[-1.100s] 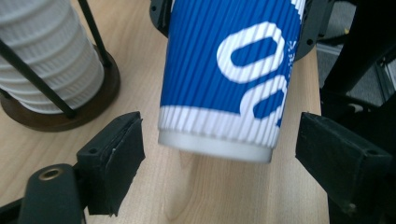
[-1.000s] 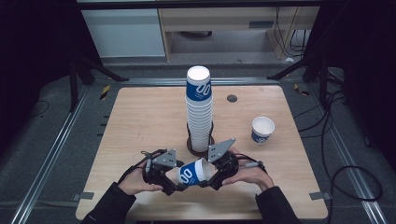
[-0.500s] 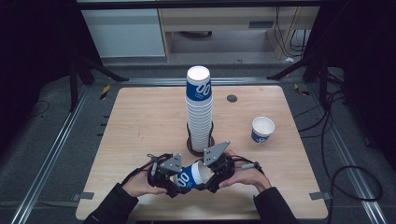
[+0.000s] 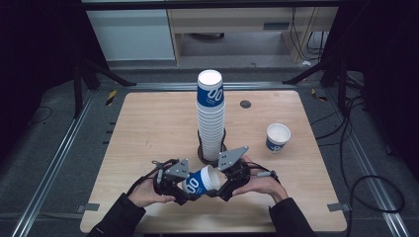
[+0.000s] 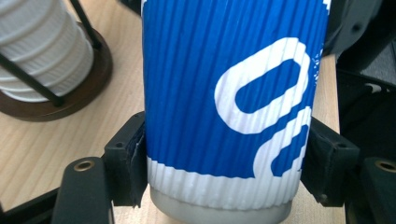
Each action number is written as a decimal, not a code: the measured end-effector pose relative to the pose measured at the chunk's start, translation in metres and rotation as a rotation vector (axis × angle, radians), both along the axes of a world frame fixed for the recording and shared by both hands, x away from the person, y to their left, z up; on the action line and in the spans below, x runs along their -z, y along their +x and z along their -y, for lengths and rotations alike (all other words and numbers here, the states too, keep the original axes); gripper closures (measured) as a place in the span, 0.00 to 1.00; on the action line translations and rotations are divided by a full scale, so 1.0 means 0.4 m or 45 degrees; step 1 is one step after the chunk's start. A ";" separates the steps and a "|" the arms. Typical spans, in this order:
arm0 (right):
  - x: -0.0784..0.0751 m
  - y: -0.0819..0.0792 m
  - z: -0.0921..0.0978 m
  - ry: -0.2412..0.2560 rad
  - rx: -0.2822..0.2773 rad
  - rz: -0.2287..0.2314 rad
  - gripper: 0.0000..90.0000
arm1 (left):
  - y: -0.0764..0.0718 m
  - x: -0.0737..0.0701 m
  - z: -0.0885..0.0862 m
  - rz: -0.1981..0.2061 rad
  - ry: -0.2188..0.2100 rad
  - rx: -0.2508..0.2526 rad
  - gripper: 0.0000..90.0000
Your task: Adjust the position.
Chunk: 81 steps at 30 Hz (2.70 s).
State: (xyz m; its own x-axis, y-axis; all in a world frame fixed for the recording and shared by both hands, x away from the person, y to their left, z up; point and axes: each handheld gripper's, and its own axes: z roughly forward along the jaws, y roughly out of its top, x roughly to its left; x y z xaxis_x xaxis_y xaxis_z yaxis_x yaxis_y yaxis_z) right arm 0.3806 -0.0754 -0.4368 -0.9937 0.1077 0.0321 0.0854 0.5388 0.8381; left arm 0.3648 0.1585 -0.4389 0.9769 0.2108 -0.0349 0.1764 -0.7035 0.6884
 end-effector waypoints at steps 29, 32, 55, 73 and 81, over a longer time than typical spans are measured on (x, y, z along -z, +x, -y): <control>-0.036 0.018 0.032 0.319 0.083 -0.143 0.11 | -0.011 -0.048 -0.020 0.061 -0.305 -0.081 0.31; -0.033 0.017 0.025 0.322 0.071 -0.154 0.12 | -0.012 -0.047 -0.016 0.061 -0.306 -0.079 0.31; -0.027 0.012 0.011 0.345 0.026 -0.192 0.22 | -0.017 -0.039 -0.003 0.060 -0.304 -0.064 0.30; -0.063 0.016 0.067 0.364 0.128 -0.086 0.23 | 0.005 -0.032 -0.038 0.032 -0.260 -0.147 0.23; -0.073 0.021 0.112 0.354 0.225 -0.049 0.23 | 0.027 -0.029 -0.072 0.027 -0.251 -0.256 0.22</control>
State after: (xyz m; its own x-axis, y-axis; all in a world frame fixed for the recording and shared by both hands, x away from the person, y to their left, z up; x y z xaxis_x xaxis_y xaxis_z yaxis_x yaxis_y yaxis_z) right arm 0.3888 -0.1203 -0.4075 -0.9579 0.2601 0.1219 0.1919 0.2639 0.9453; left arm 0.3754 0.1874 -0.4271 0.9171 0.3918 -0.0742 0.2829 -0.5080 0.8136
